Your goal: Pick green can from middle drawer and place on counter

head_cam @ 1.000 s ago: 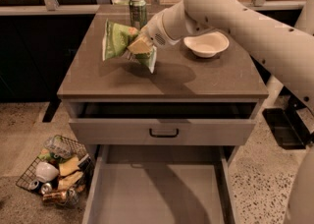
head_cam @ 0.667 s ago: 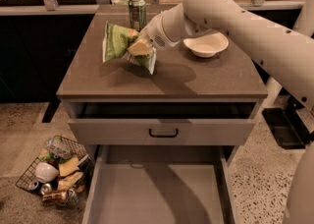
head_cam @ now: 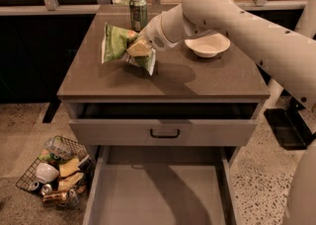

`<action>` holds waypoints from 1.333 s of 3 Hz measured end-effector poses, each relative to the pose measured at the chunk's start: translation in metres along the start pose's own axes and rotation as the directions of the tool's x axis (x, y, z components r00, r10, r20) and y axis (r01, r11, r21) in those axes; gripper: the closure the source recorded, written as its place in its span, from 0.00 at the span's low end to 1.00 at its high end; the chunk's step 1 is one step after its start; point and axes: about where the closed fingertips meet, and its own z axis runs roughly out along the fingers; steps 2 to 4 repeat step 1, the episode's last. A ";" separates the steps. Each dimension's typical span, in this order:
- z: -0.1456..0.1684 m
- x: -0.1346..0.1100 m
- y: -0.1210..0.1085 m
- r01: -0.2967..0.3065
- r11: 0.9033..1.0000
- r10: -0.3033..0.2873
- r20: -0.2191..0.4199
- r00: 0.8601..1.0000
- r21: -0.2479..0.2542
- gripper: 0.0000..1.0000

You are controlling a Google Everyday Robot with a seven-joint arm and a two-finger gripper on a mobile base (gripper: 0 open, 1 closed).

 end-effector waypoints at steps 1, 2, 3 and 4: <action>0.002 0.000 0.001 0.001 1.000 -0.001 0.000 1.000 -0.004 0.08; 0.002 0.000 0.001 0.001 1.000 -0.001 0.000 1.000 -0.004 0.08; 0.002 0.000 0.001 0.001 1.000 -0.001 0.000 1.000 -0.004 0.08; 0.002 0.000 0.001 0.001 1.000 -0.001 0.000 1.000 -0.004 0.08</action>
Offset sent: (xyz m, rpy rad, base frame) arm 0.0000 0.0000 0.0000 0.0000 0.0000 0.0000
